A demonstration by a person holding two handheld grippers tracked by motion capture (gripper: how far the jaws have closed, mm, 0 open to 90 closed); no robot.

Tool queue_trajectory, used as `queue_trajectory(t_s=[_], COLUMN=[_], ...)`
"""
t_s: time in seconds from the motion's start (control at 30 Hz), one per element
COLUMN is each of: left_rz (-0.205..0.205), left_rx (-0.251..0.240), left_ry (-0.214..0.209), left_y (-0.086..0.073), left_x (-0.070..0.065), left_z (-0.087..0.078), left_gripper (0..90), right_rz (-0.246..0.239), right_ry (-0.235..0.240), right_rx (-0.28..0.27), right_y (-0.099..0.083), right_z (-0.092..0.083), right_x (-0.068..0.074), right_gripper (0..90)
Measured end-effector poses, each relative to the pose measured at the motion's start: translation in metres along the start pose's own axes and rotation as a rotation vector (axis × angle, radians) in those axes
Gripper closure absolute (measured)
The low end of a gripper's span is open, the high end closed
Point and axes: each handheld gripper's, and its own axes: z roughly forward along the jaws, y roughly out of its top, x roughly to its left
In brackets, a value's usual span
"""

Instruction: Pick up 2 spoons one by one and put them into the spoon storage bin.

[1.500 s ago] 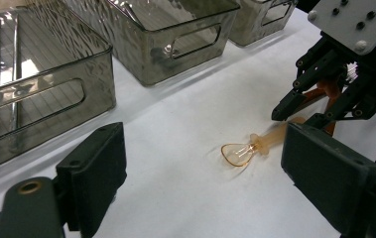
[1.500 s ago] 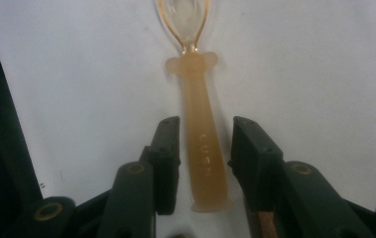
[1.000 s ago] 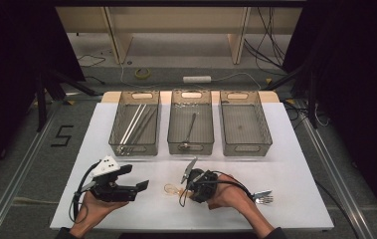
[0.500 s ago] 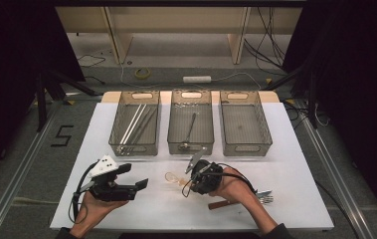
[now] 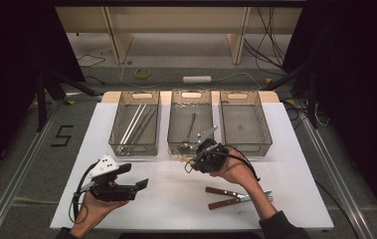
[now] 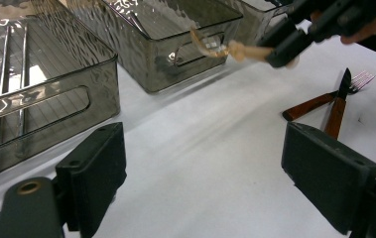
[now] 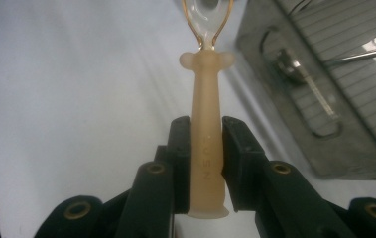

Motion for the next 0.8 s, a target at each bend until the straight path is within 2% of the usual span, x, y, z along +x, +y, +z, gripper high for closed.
queue_trajectory(t_s=[0.43,0.8], left_rz=[-0.002,0.002], left_rx=[-0.006,-0.008], left_ry=[0.002,0.003], left_y=[0.0,0.0], left_x=[0.0,-0.001], left_z=[0.0,0.0], left_gripper=[16.8,16.7], right_rz=[0.051,0.14], right_ry=[-0.061,-0.119], right_rx=[-0.067,-0.12], right_y=[0.024,0.038], right_z=[-0.016,-0.019], right_x=[-0.028,-0.056], right_gripper=[75.7,75.7])
